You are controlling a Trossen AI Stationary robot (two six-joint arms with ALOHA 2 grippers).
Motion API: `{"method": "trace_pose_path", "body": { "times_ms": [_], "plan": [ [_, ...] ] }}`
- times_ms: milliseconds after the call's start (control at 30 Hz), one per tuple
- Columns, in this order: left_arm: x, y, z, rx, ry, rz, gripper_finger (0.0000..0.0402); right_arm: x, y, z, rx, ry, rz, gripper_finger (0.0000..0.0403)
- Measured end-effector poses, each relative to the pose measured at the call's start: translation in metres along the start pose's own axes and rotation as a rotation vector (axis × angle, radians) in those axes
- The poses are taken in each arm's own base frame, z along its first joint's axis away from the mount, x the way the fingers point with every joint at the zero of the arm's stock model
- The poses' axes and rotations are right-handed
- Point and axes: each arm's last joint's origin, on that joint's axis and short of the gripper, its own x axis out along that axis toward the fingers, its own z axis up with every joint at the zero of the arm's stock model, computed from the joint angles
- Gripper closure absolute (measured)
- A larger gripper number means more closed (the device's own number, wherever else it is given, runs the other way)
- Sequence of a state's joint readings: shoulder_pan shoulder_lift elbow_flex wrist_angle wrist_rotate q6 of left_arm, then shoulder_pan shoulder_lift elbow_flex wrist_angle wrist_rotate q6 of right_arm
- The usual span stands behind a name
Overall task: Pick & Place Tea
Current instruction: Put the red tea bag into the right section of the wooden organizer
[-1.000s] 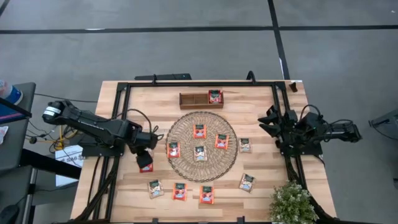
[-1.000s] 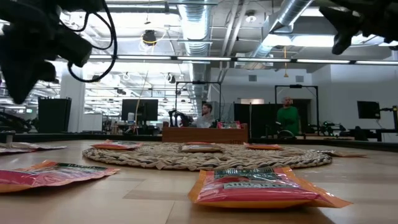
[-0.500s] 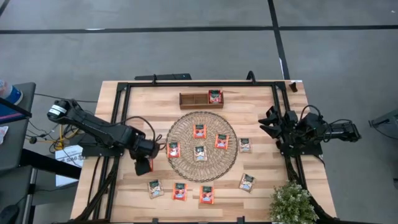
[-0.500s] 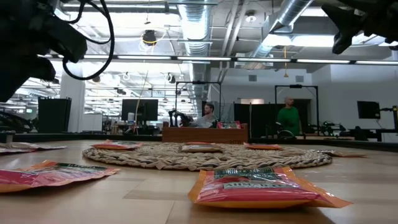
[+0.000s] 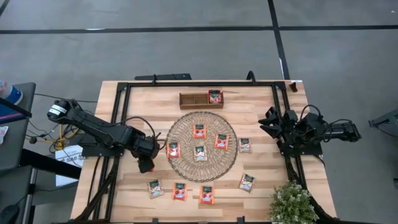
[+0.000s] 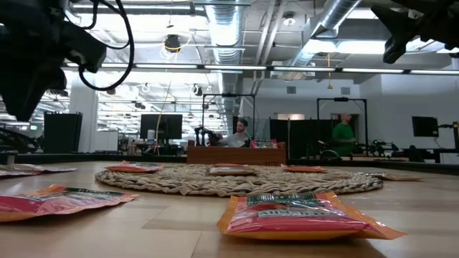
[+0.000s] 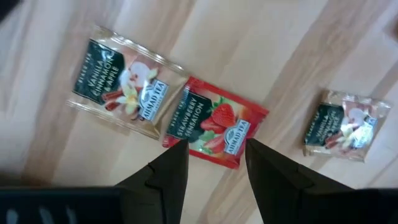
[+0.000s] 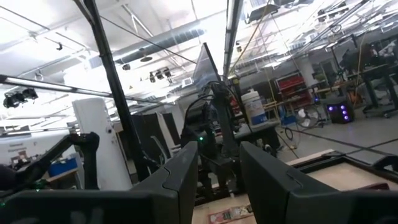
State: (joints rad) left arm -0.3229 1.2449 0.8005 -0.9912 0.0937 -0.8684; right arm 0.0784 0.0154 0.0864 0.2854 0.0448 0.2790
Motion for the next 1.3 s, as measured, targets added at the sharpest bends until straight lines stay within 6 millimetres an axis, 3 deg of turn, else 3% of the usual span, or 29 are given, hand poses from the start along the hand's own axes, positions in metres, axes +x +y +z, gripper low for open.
{"method": "trace_pose_path", "body": {
  "times_ms": [167, 500, 900, 1300],
  "plan": [
    [0.003, 0.001, -0.001, -0.004, 0.004, -0.003, 0.025, 0.0, -0.003, -0.006, 0.001, 0.058, -0.043, 0.029],
    [0.033, 0.015, -0.02, -0.054, 0.073, 0.009, 0.025, 0.0, -0.004, -0.011, 0.064, 0.106, -0.072, 0.029],
    [0.032, 0.033, -0.037, -0.231, -0.008, -0.104, 0.025, 0.0, -0.004, -0.011, 0.064, 0.107, -0.07, 0.029],
    [0.036, 0.038, -0.037, -0.348, -0.092, -0.04, 0.025, 0.0, -0.004, -0.011, 0.079, 0.106, -0.072, 0.029]
  ]
}}
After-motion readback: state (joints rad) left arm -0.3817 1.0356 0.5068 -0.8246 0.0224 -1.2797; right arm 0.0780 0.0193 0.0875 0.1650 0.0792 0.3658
